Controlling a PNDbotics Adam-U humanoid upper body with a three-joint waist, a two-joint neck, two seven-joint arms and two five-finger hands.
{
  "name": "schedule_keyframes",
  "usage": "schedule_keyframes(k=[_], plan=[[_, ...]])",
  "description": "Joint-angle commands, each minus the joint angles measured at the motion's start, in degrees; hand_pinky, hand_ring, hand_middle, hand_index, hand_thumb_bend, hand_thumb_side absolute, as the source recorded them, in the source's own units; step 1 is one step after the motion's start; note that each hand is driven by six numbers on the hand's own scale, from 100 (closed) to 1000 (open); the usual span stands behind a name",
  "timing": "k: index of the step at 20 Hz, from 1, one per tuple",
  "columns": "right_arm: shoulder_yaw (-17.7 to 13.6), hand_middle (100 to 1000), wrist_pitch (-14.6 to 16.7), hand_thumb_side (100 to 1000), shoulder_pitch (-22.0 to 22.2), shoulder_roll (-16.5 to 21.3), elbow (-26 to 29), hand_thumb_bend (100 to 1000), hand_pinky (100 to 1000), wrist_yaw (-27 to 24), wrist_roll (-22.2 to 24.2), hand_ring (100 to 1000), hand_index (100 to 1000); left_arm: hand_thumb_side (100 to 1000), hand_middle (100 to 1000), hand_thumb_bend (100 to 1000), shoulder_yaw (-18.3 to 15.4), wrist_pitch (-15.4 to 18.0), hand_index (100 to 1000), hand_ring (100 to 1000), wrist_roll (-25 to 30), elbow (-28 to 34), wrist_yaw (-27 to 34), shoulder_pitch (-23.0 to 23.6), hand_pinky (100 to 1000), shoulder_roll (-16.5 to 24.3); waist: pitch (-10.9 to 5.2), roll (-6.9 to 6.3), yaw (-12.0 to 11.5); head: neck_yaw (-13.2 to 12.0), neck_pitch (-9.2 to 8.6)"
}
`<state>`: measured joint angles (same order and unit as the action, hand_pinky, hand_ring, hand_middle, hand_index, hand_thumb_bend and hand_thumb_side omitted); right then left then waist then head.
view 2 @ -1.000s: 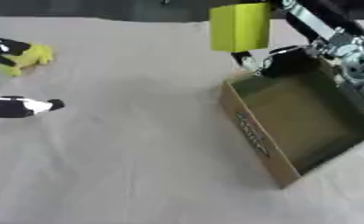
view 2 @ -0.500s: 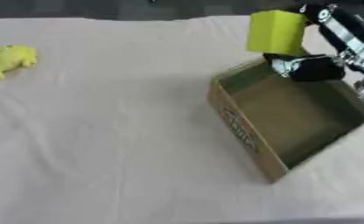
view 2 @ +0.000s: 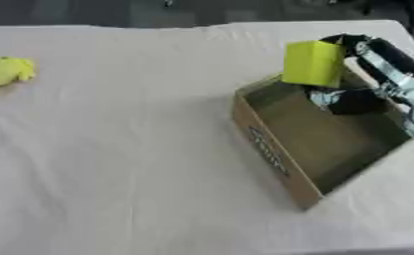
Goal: Pick up the objects with one hand, pass them to the other hand, and then place them into the box on the other side of the table.
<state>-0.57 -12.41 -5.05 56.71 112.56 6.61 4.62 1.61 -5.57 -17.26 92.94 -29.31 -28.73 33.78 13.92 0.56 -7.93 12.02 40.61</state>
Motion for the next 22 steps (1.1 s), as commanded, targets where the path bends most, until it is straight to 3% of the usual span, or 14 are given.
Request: schedule_keyframes(k=[1,3,7,9,10,12,14,19,22], plan=[[-0.4,726,0.1,238,-0.6,3.0,-0.8,100,925,1.8,1.3,780,866,218,687,901,-1.7,-0.4,770,724,-1.0,1.1,-0.9,-1.0,642,2.5,-0.61,-0.02,-0.1,0.3,-0.8],[-0.5,734,0.0,217,-0.6,3.2,-1.6,100,920,2.9,1.7,787,870,218,687,903,-2.2,-0.7,770,723,-1.4,1.2,-1.1,-0.9,643,2.7,-0.6,0.01,-0.2,0.4,-0.79],[-0.8,778,-0.9,309,-0.1,3.8,-3.4,100,913,6.8,2.5,824,901,215,685,901,-3.1,-1.2,767,723,-2.2,1.4,-1.5,-0.8,642,3.1,-0.63,0.09,-0.2,0.5,-0.68],[-0.7,808,-1.5,364,0.0,4.1,-4.2,100,914,9.0,2.9,854,924,216,684,901,-3.3,-1.3,767,722,-2.4,1.4,-1.6,-0.7,642,3.2,-0.64,0.07,-0.2,0.5,-0.73],[-0.6,839,-1.5,470,0.1,4.2,-4.4,100,919,10.0,3.1,884,948,218,683,902,-3.4,-1.4,768,722,-2.5,1.4,-1.6,-0.6,642,3.2,-0.64,0.05,-0.2,0.5,-0.66],[-0.4,859,-1.1,539,0.2,4.3,-4.6,105,935,11.7,3.6,922,968,217,683,906,-3.4,-1.5,767,722,-2.5,1.3,-1.6,-0.6,642,3.3,-0.63,0.01,-0.2,0.6,-0.56],[-0.2,856,-0.3,604,0.3,4.5,-4.7,189,942,13.2,4.7,931,961,220,683,905,-3.5,-1.5,768,722,-2.6,1.3,-1.6,-0.6,641,3.2,-0.62,-0.02,-0.2,0.6,-0.5],[-0.2,868,0.9,624,0.7,4.5,-4.4,271,956,17.0,6.2,947,968,221,681,905,-3.5,-1.5,767,722,-2.6,1.0,-1.6,-0.4,641,3.3,-0.58,-0.05,-0.1,0.6,-0.25],[-0.2,883,2.1,679,1.1,4.7,-4.2,372,983,18.3,7.1,971,981,218,680,904,-3.7,-1.5,767,722,-2.7,1.1,-1.8,-0.4,641,3.2,-0.6,-0.02,0.0,0.6,-0.19]])
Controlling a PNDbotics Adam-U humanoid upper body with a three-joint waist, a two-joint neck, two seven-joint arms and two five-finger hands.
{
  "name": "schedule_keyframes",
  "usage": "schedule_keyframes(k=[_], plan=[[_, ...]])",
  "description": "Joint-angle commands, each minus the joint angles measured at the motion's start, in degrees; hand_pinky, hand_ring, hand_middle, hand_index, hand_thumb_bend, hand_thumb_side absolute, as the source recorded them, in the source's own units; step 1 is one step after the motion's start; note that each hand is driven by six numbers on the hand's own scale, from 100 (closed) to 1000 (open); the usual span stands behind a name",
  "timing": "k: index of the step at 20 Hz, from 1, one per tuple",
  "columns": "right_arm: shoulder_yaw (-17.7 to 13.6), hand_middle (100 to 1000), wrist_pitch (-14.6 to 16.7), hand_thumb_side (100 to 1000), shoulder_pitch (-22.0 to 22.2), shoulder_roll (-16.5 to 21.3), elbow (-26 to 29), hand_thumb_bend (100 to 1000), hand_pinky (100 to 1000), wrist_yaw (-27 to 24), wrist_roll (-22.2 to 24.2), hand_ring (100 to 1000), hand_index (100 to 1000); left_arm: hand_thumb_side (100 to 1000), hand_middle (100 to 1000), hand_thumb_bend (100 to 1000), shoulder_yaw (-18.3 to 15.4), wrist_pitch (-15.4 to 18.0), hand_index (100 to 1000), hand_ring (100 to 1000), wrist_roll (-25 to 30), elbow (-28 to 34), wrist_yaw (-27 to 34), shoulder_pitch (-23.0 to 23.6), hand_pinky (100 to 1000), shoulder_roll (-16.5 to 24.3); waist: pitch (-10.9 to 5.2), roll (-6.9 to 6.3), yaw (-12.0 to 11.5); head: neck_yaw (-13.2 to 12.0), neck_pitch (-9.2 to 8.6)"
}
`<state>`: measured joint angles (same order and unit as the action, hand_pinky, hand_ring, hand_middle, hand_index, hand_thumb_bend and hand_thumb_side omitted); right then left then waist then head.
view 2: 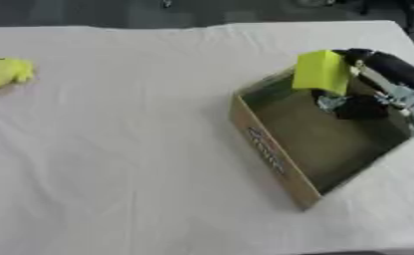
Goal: Pick up the objects with one hand, pass them to the other hand, and then place them into the box on the other side of the table.
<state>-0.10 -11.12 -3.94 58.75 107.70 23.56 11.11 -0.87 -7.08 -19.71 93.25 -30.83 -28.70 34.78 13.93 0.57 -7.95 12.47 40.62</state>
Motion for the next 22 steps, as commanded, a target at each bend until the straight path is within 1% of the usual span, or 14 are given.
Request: schedule_keyframes(k=[1,2,4,7,10,12,16,17,18,19,20,21,22], plan=[[-0.6,887,1.0,703,0.1,2.8,0.6,399,988,2.0,0.8,976,983,217,679,904,-1.3,0.0,767,722,-0.3,0.8,-0.3,-0.5,641,2.2,-0.62,-0.03,0.1,0.1,-0.19],[-0.5,900,1.1,735,0.3,3.0,0.4,447,999,2.6,0.9,988,983,216,679,905,-1.3,-0.1,768,722,-0.4,0.8,-0.4,-0.5,641,2.2,-0.62,-0.02,0.1,0.1,-0.16],[-0.2,918,0.6,737,0.7,3.3,0.2,454,1000,4.1,0.6,990,990,212,677,901,-1.4,-0.2,767,721,-0.5,0.7,-0.5,-0.5,641,2.3,-0.62,-0.02,0.1,0.1,-0.1],[0.1,939,-0.9,728,1.2,3.6,0.6,425,1000,5.4,-0.7,984,996,203,674,886,-1.4,-0.3,767,721,-0.5,0.5,-0.5,-0.4,641,2.3,-0.62,0.04,0.1,-0.1,0.02],[0.6,945,-1.7,737,2.0,4.2,1.3,454,1000,6.2,-1.2,978,1000,208,671,888,-1.4,-0.3,767,720,-0.5,0.4,-0.6,-0.4,641,2.3,-0.65,0.18,0.1,-0.2,0.03],[0.7,945,-1.8,741,2.3,4.4,1.5,451,1000,6.6,-1.3,976,1000,214,669,889,-1.4,-0.3,767,718,-0.5,0.4,-0.6,-0.5,640,2.4,-0.69,0.23,0.1,-0.3,0.03],[0.7,941,-2.1,739,2.3,4.4,1.8,453,1000,6.0,-1.5,973,1000,221,665,888,-1.4,-0.2,766,712,-0.5,0.4,-0.7,-0.6,632,2.3,-0.79,0.24,0.1,-0.5,0.01],[0.5,941,-2.2,734,2.2,4.2,2.2,446,1000,5.5,-1.7,973,1000,222,665,888,-1.5,-0.2,766,711,-0.6,0.4,-0.8,-0.6,632,2.3,-0.8,0.23,0.1,-0.6,0.01],[0.1,937,-2.4,710,2.2,4.0,2.8,413,1000,4.9,-2.0,971,1000,222,665,887,-1.5,-0.3,766,710,-0.6,0.4,-0.8,-0.6,631,2.3,-0.8,0.22,0.1,-0.8,0.03],[-0.6,932,-2.8,586,2.0,3.4,3.7,345,1000,4.0,-2.8,966,1000,223,665,886,-1.6,-0.3,766,710,-0.7,0.4,-0.8,-0.6,631,2.3,-0.79,0.16,0.1,-1.2,0.09],[-1.3,923,-3.3,421,1.8,2.8,4.8,266,999,2.8,-3.8,957,1000,223,665,885,-1.6,-0.3,765,709,-0.7,0.3,-0.9,-0.7,631,2.3,-0.78,0.11,0.1,-1.8,0.13],[-2.6,905,-3.5,152,1.2,1.7,5.9,100,991,0.5,-6.0,941,1000,221,665,883,-1.7,-0.4,765,709,-0.7,0.3,-0.9,-0.7,631,2.3,-0.77,0.01,0.1,-3.1,0.12],[-4.0,893,-3.3,100,0.5,0.5,6.4,100,990,-3.1,-9.6,931,1000,221,664,880,-1.9,-0.5,764,708,-0.8,0.3,-1.0,-0.9,630,2.4,-0.74,-0.09,0.1,-4.7,0.08]])
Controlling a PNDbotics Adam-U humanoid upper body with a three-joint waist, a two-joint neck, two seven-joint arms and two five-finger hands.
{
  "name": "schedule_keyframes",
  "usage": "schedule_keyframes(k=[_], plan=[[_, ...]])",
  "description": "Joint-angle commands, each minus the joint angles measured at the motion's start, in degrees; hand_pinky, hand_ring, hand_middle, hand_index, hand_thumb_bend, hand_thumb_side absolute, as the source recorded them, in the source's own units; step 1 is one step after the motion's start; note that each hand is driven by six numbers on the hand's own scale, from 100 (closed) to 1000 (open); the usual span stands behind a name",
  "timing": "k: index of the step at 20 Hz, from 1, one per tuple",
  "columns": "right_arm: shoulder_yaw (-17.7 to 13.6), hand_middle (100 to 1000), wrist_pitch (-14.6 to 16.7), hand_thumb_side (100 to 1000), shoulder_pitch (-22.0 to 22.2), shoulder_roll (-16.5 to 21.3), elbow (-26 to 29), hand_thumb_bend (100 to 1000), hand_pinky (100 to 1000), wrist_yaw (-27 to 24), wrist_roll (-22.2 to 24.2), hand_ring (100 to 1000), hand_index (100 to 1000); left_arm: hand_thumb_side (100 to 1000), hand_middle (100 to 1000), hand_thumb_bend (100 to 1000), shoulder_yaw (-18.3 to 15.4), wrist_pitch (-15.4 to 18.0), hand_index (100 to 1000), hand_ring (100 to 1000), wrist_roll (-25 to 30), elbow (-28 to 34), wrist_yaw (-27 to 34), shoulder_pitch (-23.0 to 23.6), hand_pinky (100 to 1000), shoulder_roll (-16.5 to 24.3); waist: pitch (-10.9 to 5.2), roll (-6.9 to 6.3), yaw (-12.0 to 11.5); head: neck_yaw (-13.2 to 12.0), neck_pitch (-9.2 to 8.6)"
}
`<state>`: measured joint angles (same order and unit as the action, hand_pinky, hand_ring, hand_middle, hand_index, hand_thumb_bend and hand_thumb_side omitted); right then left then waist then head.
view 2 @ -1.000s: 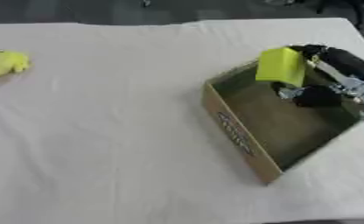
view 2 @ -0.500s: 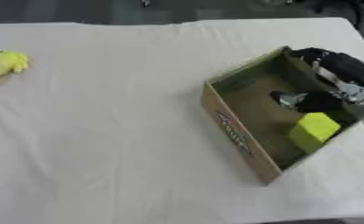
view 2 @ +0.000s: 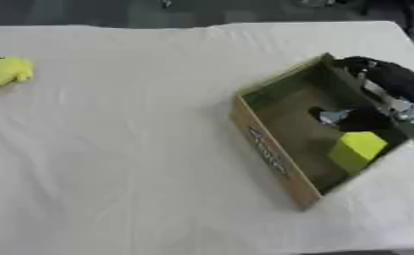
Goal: Pick up the objects with one hand, pass them to the other hand, and then place them into the box on the other side of the table.
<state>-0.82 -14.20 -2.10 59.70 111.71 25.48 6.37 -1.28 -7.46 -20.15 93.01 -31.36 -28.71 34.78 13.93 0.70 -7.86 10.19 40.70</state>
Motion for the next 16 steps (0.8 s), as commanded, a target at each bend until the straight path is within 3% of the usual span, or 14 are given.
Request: schedule_keyframes(k=[1,2,3,5,8,11,16], plan=[[-5.0,877,0.7,160,-2.3,-1.8,2.6,100,988,-9.7,-9.6,925,1000,221,662,875,-1.7,-0.3,764,707,-0.4,0.4,-0.6,-1.2,629,2.6,-0.7,-0.37,0.0,-4.3,-0.07],[-6.2,869,2.1,329,-2.9,-2.4,2.8,100,987,-14.5,-14.2,920,1000,226,661,869,-1.9,-0.6,764,706,-0.4,0.2,-0.6,-1.5,628,2.8,-0.66,-0.49,0.0,-5.7,-0.15],[-7.3,879,4.4,414,-3.6,-3.0,2.8,100,989,-19.0,-18.4,924,1000,226,658,866,-2.0,-1.0,763,704,-0.2,-0.2,-0.4,-2.2,627,3.2,-0.65,-0.68,0.0,-7.4,-0.21],[-8.6,927,9.2,462,-4.1,-3.9,2.9,100,1000,-27.4,-23.9,948,1000,244,648,856,-2.2,-1.9,761,701,0.2,-1.4,0.0,-3.9,625,4.3,-0.66,-0.95,0.0,-9.4,-0.51],[-10.6,981,15.6,530,-3.9,-5.7,2.9,100,1000,-36.8,-28.3,977,1000,304,652,861,-1.8,-3.9,768,703,2.8,-4.8,0.6,-7.1,626,7.0,-0.61,-1.34,0.1,-10.7,-1.3],[-12.1,952,19.7,497,-3.4,-8.1,2.9,100,1000,-40.5,-31.8,952,1000,391,658,868,-0.5,-6.0,784,705,7.7,-9.4,1.9,-11.1,631,10.1,-0.48,-1.74,0.2,-10.8,-1.68],[-13.0,945,20.8,527,-3.0,-12.9,2.9,100,1000,-41.0,-36.0,945,1000,507,663,859,2.1,-8.1,793,691,17.5,-19.4,2.8,-19.0,637,14.0,-0.21,-2.48,0.2,-11.8,-1.91]])
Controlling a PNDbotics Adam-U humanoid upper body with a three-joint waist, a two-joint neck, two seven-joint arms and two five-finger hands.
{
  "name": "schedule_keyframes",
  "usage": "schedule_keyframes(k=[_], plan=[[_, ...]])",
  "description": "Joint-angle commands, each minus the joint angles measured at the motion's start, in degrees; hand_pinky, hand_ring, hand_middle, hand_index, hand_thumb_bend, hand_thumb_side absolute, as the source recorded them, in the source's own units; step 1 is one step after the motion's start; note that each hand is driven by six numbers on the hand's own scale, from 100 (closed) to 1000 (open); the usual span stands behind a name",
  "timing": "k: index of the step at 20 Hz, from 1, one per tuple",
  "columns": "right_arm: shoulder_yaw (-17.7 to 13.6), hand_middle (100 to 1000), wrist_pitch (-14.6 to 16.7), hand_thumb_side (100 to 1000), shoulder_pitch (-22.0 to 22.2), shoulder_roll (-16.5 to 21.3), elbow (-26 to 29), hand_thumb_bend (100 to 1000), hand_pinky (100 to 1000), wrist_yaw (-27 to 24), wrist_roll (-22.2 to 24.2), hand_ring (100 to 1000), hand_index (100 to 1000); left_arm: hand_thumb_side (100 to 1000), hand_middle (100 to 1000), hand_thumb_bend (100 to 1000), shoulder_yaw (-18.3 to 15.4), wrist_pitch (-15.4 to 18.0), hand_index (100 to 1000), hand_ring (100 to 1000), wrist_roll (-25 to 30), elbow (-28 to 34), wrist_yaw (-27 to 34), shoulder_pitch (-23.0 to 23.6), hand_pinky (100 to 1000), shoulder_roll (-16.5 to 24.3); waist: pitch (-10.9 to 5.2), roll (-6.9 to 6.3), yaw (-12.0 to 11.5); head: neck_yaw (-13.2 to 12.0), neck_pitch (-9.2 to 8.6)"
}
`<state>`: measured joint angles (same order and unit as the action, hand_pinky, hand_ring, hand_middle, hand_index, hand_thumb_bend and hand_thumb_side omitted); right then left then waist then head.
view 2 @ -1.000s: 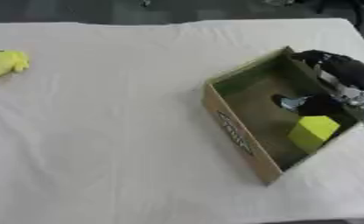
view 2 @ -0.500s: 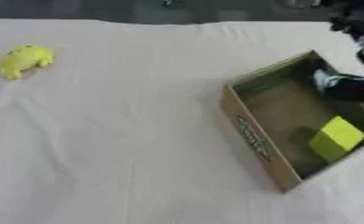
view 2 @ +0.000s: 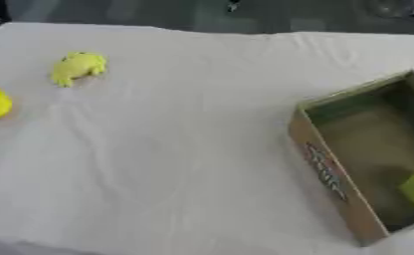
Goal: Pick up the objects with one hand, pass them to the other hand, and then place them into the box on the other side of the table.
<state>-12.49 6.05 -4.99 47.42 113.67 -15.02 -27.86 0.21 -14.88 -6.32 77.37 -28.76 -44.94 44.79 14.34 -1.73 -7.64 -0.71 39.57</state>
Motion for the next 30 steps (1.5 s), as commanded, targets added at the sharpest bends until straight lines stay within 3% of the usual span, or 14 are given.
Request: schedule_keyframes(k=[1,4,11,16,21,30], plan=[[-1.4,947,0.3,526,0.1,-1.3,0.9,100,1000,-0.4,-2.2,947,1000,519,665,863,1.0,-0.8,793,688,4.9,-5.9,-0.3,-4.1,639,4.3,-0.57,-0.15,0.1,-1.5,-0.76],[-1.5,945,-0.9,525,0.8,-3.0,0.9,100,1000,0.1,-3.1,943,1000,548,681,882,2.1,-1.0,813,703,9.7,-12.4,-1.6,-7.3,653,4.1,-0.46,-0.25,0.2,-2.1,-0.74],[-0.9,940,-2.3,525,1.2,-4.1,0.9,100,1000,0.7,-3.4,937,1000,381,707,953,5.9,-1.6,821,738,32.7,-25.6,-4.0,-13.6,720,2.7,-0.59,-0.14,0.3,-1.4,-0.87],[-0.6,939,-3.0,525,1.3,-4.2,0.9,100,1000,1.0,-2.7,935,1000,340,717,974,6.7,-1.1,824,768,46.2,-30.8,-9.9,-16.2,750,1.5,-0.89,-0.12,0.1,-1.6,-0.83],[-0.5,937,-3.6,526,1.6,-4.5,0.9,100,1000,1.3,-2.6,933,1000,304,716,943,7.0,1.1,820,781,52.5,-34.2,-14.3,-17.5,767,0.7,-0.99,0.04,0.1,-1.8,-0.83],[-0.3,935,-4.5,525,2.1,-4.9,0.9,100,1000,1.8,-2.4,929,1000,285,720,892,6.2,2.2,816,794,55.9,-36.2,-14.0,-17.6,774,1.2,-1.09,0.04,-0.1,-2.0,-0.54]])
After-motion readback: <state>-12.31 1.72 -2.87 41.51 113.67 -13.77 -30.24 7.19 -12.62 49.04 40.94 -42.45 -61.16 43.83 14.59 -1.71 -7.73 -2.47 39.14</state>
